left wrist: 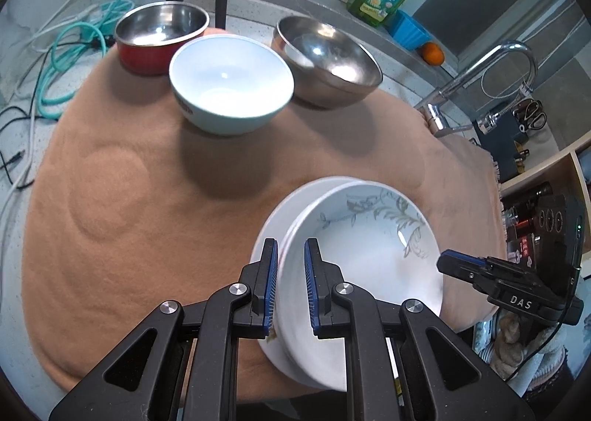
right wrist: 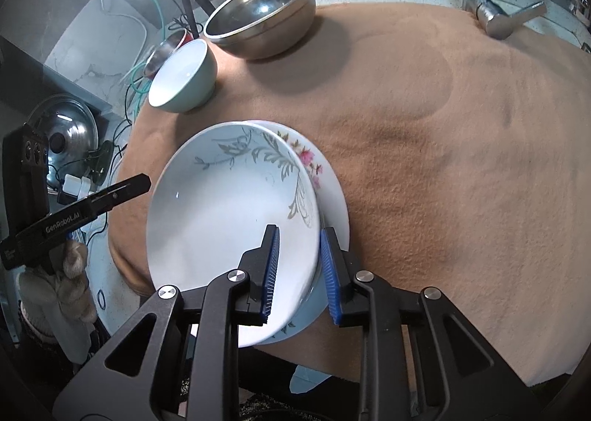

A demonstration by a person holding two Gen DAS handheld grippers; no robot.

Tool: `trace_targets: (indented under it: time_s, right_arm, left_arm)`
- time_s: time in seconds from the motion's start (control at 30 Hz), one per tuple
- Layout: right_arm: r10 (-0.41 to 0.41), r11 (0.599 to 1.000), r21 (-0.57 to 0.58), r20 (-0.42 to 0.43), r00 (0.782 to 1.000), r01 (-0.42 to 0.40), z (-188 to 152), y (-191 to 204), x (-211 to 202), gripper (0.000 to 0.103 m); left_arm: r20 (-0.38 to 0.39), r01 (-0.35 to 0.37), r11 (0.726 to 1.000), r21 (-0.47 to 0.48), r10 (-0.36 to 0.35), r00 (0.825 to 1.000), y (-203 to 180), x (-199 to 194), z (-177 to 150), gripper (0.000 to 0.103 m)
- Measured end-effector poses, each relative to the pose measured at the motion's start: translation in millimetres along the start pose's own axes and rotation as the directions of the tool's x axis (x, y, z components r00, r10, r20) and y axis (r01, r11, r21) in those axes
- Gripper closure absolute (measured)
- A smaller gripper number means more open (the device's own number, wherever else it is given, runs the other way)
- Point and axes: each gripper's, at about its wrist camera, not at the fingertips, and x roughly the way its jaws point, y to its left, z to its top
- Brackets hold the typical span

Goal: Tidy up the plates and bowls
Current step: 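Move the left gripper up and over to the large steel bowl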

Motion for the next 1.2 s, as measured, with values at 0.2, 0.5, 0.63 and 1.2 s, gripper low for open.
trace_targets:
  time_s: [0.2,0.5,0.63,1.2]
  right_arm:
    - [-0.011,1.000,-0.012,0.036,0.999,0.012,16,-2,-13,0.079]
    - [-0.005,1.000,-0.005,0.115,0.993,0.005,67,-16,-29,0.079]
    - [0.017,1.000,0.018,0.131,0.991,-0.020,90,-23,-30,0.079]
    - [0.086,0.995,0.048,0.093,0.992,-0.091,170,-24,12,0.077]
  left_arm:
    - [0.025,-0.003,1.000,0.011,0.002,1.000,0,-3,22,0.090]
    - [0.088,-0.015,0.999,0.050,0.010,0.996,-11,-1,79,0.090]
    - [0.099,-0.011,0.999,0.037,0.008,0.995,-10,4,106,0.090]
    - [0.053,-0.066,0.998,-0.018,0.067,0.996,1,50,177,0.086]
